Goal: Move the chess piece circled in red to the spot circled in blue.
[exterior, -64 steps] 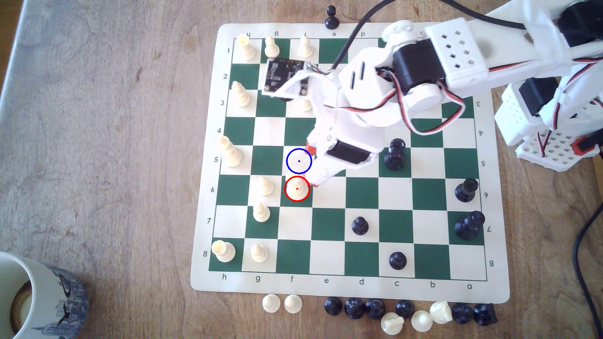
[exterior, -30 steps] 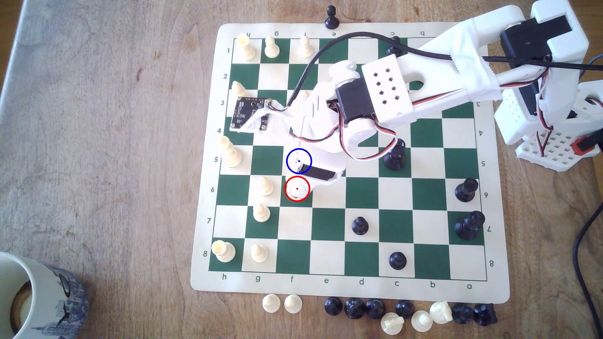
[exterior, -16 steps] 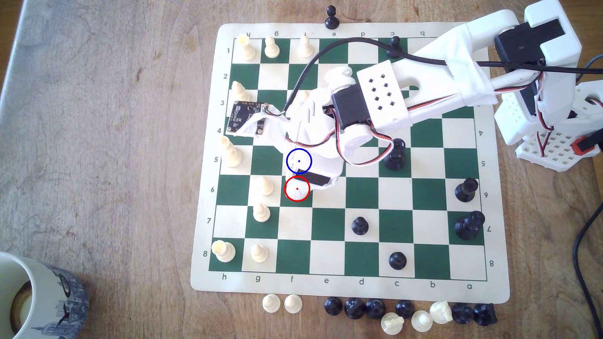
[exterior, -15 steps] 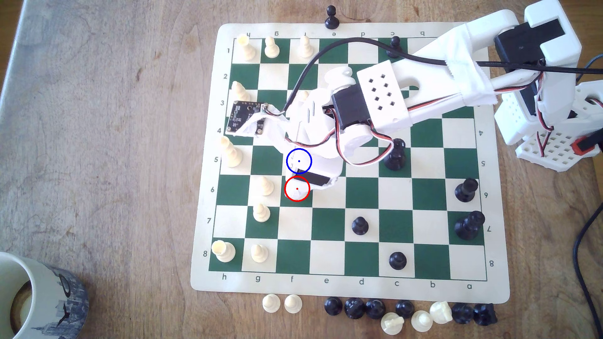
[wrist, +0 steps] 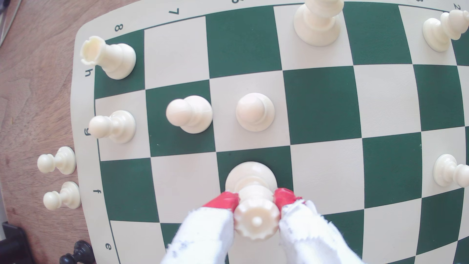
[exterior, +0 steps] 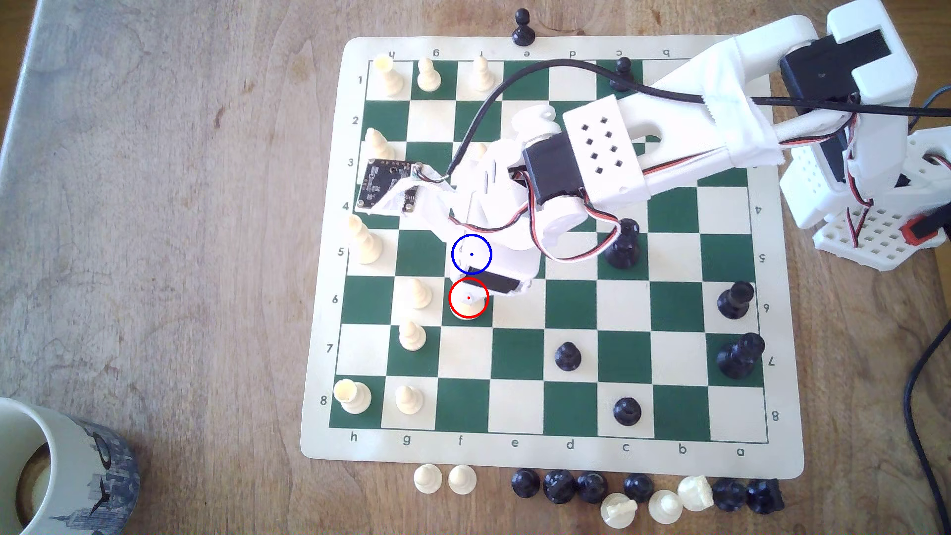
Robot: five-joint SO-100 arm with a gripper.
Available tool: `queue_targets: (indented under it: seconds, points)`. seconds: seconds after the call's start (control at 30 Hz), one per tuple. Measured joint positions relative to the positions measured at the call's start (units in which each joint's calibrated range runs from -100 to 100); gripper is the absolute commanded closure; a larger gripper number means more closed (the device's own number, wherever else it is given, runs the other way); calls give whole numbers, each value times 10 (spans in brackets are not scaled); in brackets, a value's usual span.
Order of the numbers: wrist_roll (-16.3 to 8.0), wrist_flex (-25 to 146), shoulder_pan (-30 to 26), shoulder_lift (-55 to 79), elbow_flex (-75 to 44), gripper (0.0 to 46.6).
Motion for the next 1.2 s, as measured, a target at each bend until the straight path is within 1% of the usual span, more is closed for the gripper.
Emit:
queue_targets:
  seconds: [0.23,0.3,0.43,0.57,0.73,1.2]
  points:
    - [0,11,0,-39,1,446]
    - [5,10,3,-74,7,446]
    - [15,-19,32,-111,70,448]
    - [27,-31,42,-112,108,448]
    - [36,-37,58,-112,108,446]
    - [54,-44,56,-87,108,445]
